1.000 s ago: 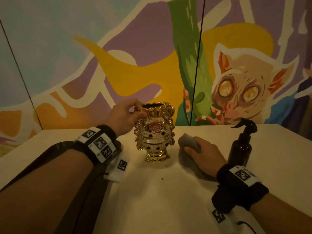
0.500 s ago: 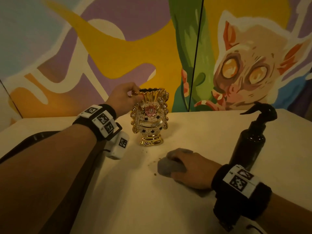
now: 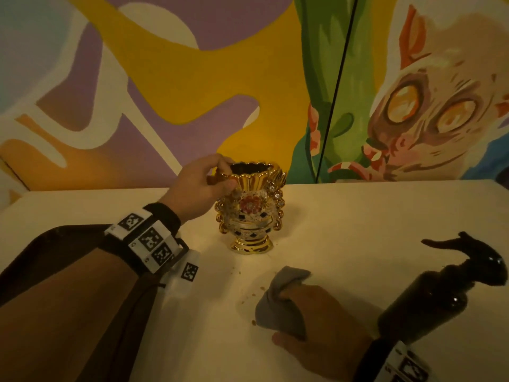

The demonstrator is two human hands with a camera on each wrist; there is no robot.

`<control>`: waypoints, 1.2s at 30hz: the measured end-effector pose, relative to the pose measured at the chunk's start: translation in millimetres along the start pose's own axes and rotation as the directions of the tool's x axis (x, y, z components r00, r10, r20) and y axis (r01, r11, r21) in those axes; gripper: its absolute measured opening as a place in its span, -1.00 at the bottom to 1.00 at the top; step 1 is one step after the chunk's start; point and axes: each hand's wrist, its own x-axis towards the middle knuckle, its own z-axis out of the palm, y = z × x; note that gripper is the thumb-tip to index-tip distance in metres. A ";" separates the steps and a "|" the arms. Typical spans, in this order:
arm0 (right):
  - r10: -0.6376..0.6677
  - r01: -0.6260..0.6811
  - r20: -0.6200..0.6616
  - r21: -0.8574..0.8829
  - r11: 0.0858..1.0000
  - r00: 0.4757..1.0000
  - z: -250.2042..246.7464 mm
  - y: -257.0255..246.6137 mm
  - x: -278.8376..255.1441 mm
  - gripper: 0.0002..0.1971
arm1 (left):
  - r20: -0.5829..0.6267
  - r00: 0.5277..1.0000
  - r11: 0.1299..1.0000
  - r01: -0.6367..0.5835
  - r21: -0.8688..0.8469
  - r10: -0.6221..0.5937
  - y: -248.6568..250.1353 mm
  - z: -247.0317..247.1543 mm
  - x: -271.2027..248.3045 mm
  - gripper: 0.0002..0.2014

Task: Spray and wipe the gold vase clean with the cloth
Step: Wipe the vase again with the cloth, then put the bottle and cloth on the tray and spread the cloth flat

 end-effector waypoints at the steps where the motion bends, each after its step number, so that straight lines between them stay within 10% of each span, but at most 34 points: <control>1: -0.007 0.007 -0.013 0.010 1.000 1.000 2.1 2.2 -0.9 -0.31 | 0.012 1.000 1.000 -0.011 0.020 0.011 -2.2 0.9 -2.8 -0.91; 23: 0.165 -0.132 -0.082 0.314 0.940 0.983 -10.9 16.3 -37.0 -0.21 | -0.005 1.000 0.995 0.027 0.094 -0.027 16.4 -2.2 -18.2 -0.69; 27: 0.203 -0.161 -0.079 0.371 0.915 0.976 -22.1 12.7 -48.5 -0.19 | -0.172 0.985 0.984 0.064 0.169 -0.035 30.1 -8.0 -34.0 -0.57; 30: 0.247 -0.171 -0.108 0.464 0.869 0.963 -27.5 11.1 -63.2 -0.60 | -0.334 0.942 0.970 0.063 0.236 0.021 46.7 -4.7 -60.0 -0.58; 36: 0.633 -0.458 -0.173 0.553 0.696 0.754 -30.7 41.7 -117.3 -0.83 | -0.201 0.976 0.983 0.114 0.142 -0.084 58.2 62.3 -137.3 -0.78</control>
